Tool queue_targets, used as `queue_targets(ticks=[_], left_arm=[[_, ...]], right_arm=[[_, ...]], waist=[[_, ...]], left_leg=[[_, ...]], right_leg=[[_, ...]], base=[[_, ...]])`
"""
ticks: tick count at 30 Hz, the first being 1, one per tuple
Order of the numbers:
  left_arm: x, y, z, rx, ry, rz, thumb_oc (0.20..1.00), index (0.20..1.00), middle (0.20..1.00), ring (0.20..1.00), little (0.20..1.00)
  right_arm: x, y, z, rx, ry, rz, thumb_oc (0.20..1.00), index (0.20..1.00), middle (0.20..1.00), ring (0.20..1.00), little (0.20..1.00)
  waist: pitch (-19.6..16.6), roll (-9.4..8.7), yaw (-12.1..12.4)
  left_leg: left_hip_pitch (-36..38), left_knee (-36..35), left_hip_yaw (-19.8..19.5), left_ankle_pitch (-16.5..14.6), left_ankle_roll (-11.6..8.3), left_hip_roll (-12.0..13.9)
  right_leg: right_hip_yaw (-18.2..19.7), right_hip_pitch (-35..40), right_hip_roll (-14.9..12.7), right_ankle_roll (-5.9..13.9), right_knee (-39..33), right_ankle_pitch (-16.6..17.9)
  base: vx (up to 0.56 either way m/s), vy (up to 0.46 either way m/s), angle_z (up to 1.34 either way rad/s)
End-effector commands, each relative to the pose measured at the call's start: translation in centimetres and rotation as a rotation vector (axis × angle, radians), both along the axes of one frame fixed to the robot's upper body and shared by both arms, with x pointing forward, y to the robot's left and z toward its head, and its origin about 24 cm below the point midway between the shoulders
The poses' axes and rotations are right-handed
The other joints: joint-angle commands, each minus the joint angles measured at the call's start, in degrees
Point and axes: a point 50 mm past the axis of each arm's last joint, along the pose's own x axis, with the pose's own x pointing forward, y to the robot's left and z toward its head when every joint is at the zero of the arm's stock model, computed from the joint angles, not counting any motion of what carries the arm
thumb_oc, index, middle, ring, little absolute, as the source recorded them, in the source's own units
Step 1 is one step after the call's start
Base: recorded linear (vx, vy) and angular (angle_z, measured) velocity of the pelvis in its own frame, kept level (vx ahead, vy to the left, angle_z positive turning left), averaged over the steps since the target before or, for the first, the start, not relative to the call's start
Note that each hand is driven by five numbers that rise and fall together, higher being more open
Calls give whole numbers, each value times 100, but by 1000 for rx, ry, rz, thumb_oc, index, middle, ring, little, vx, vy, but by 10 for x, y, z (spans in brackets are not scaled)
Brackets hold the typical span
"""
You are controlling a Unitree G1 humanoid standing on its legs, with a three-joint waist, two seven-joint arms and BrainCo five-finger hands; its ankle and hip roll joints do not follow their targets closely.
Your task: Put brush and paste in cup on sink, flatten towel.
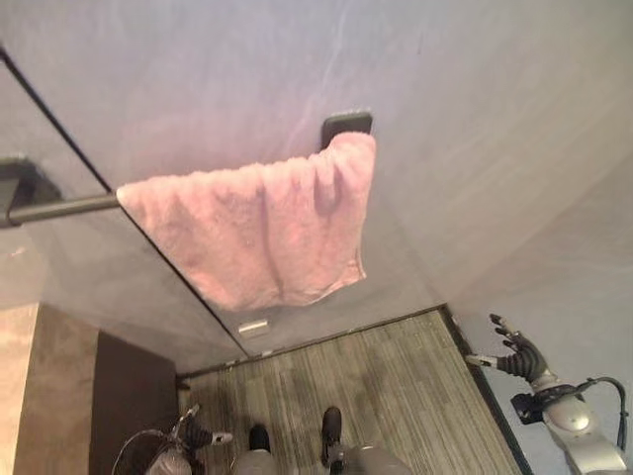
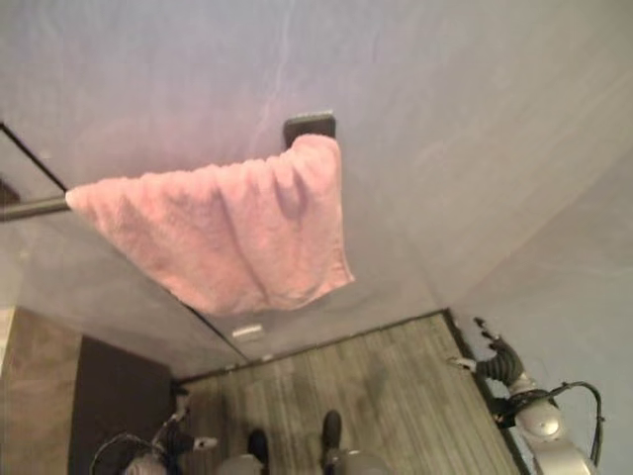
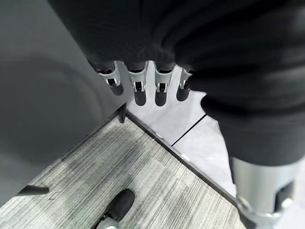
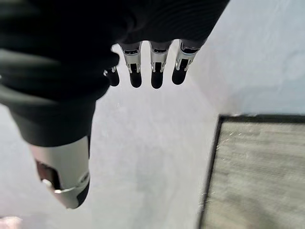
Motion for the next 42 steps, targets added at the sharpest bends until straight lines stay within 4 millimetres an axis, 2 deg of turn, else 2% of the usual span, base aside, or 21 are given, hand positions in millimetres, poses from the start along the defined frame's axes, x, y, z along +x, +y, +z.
queue_targets(ticks=[1, 4, 5, 6, 7, 8, 10, 11, 13, 15, 17, 19, 20, 23, 24, 25, 28, 31, 34, 38, 42], left_arm=[[22, 24, 23, 50, -111, -44, 1000, 1000, 1000, 1000, 1000], [36, 25, 38, 54, -181, -100, 1000, 1000, 1000, 1000, 1000], [47, 25, 48, 58, -229, -135, 1000, 1000, 1000, 1000, 1000], [46, 25, 48, 58, -228, -135, 1000, 1000, 1000, 1000, 1000], [59, 21, 60, 55, -292, -180, 1000, 1000, 1000, 1000, 1000], [61, 20, 62, 58, -305, -191, 1000, 1000, 1000, 1000, 1000], [65, 18, 68, 57, -331, -216, 1000, 1000, 1000, 1000, 1000], [74, 15, 85, 52, -403, -265, 1000, 1000, 1000, 1000, 1000], [77, 17, 93, 48, -434, -276, 1000, 1000, 1000, 1000, 1000], [86, 15, 118, 18, -538, -312, 1000, 1000, 1000, 1000, 1000], [90, 12, 125, 2, -572, -322, 1000, 1000, 1000, 1000, 1000], [96, 10, 146, -2, -637, -373, 1000, 1000, 1000, 1000, 1000], [95, 11, 146, -1, -637, -372, 1000, 1000, 1000, 1000, 1000], [106, 4, 165, -37, -709, -405, 1000, 1000, 1000, 1000, 1000], [107, 1, 171, -52, -735, -416, 1000, 1000, 1000, 1000, 1000], [107, -2, 175, -71, -751, -427, 1000, 1000, 1000, 1000, 1000], [102, 2, 175, -86, -744, -423, 1000, 1000, 1000, 1000, 1000], [100, 3, 179, -101, -754, -427, 1000, 1000, 1000, 1000, 1000], [101, -2, 182, -124, -751, -468, 1000, 1000, 1000, 1000, 1000], [103, -6, 186, -127, -764, -493, 1000, 1000, 1000, 1000, 1000], [107, -8, 186, -143, -777, -478, 1000, 1000, 1000, 1000, 1000]], right_arm=[[8, -8, 31, 50, -161, -9, 1000, 1000, 1000, 1000, 1000], [12, -11, 39, 67, -203, -25, 1000, 1000, 1000, 1000, 1000], [16, -12, 45, 61, -229, -27, 1000, 1000, 1000, 1000, 1000], [16, -11, 45, 61, -229, -26, 1000, 1000, 1000, 1000, 1000], [18, -14, 48, 42, -233, -37, 1000, 1000, 1000, 1000, 1000], [20, -14, 48, 33, -232, -38, 1000, 1000, 1000, 1000, 1000], [23, -13, 47, 22, -229, -39, 1000, 1000, 1000, 1000, 1000], [28, -11, 47, 5, -231, -45, 1000, 1000, 1000, 1000, 1000], [30, -9, 45, 11, -229, -44, 1000, 1000, 1000, 1000, 1000], [34, -3, 41, 2, -210, -22, 1000, 1000, 1000, 1000, 1000], [37, -1, 41, 0, -209, -21, 1000, 1000, 1000, 1000, 1000], [42, 5, 38, 38, -200, -3, 1000, 1000, 1000, 1000, 1000], [43, 6, 38, 39, -200, -2, 1000, 1000, 1000, 1000, 1000], [50, 14, 42, 22, -196, 57, 1000, 1000, 1000, 1000, 1000], [54, 14, 47, 10, -203, 71, 1000, 1000, 1000, 1000, 1000], [57, 14, 50, -3, -200, 86, 1000, 1000, 1000, 1000, 1000], [55, 12, 48, 4, -182, 86, 1000, 1000, 1000, 1000, 1000], [59, 11, 45, 60, -190, 55, 1000, 1000, 1000, 1000, 1000], [56, 9, 47, 45, -192, 65, 1000, 1000, 1000, 1000, 1000], [57, 8, 46, 46, -185, 66, 1000, 1000, 1000, 1000, 1000], [68, 20, 46, 49, -175, 119, 1000, 1000, 1000, 1000, 1000]], waist=[[-172, -180, -20], [-239, -137, -114], [-350, -52, -205], [-344, -49, -209], [-451, 100, -265], [-487, 140, -261], [-507, 164, -258], [-541, 204, -231], [-533, 187, -212], [-516, 169, -160], [-503, 171, -139], [-423, 155, -168], [-426, 147, -157], [-332, 158, -181], [-347, 127, 21], [-358, 110, 73], [-457, 14, 77], [-550, -57, 128], [-567, -99, 130], [-621, -99, 133], [-688, -86, 179]], left_leg=[[-464, -149, 77, 969, 79, 25], [-225, 109, 187, 736, 70, 90], [37, -7, 283, 602, 46, 112], [56, -22, 280, 602, 44, 114], [227, -384, 387, 616, 21, 117], [272, -507, 357, 602, 32, 79], [299, -542, 326, 567, 49, 47], [341, -560, 341, 511, 73, -3], [365, -543, 364, 476, 98, -32], [431, -524, 387, 348, 198, -152], [455, -533, 374, 308, 237, -202], [485, -548, 331, 269, 325, -284], [485, -548, 349, 266, 326, -285], [423, -501, 224, 291, 406, -269], [406, -515, 305, 281, 393, -195], [384, -541, 300, 306, 368, -173], [369, -590, 315, 307, 333, -192], [341, -590, 325, 415, 229, -97], [220, -590, 197, 557, 107, 48], [181, -590, 144, 596, 38, 103], [199, -590, 129, 611, -4, 152]], right_leg=[[-46, 374, -400, 579, 513, -498], [-201, 223, -518, 588, 487, -404], [-294, 157, -582, 620, 538, -416], [-298, 166, -579, 621, 547, -426], [-408, 149, -648, 667, 571, -399], [-398, 159, -664, 682, 564, -383], [-379, 181, -687, 703, 552, -366], [-362, 218, -772, 742, 545, -337], [-351, 239, -823, 759, 566, -333], [-286, 257, -965, 841, 627, -281], [-259, 232, -1015, 887, 666, -252], [89, 38, -1047, 995, 976, -138], [110, 19, -1047, 997, 993, -141], [887, -269, -850, 1056, 1388, -236], [493, -237, -1175, 1050, 1292, -170], [311, -180, -1301, 1065, 1210, -94], [148, -16, -1364, 1105, 890, -32], [173, 128, -1247, 1124, 651, -59], [-78, 308, -1151, 1070, 455, -111], [-268, 461, -1115, 1059, 274, -83], [-353, 572, -1089, 1032, 199, -95]], base=[[-174, 43, 18], [-128, 66, 14], [-78, 99, 30], [-34, 191, 43], [14, 162, 46], [11, 164, 33], [2, 137, 12], [-11, 221, 11], [-13, 137, 3], [-21, 167, 0], [-33, 171, 0], [-62, 161, -6], [-59, 64, -9], [-84, 6, -18], [-120, -121, -17], [-95, -121, -10], [-20, -97, -4], [-20, -104, 1], [-43, -117, 7], [-16, -71, 25], [3, -24, 15]])
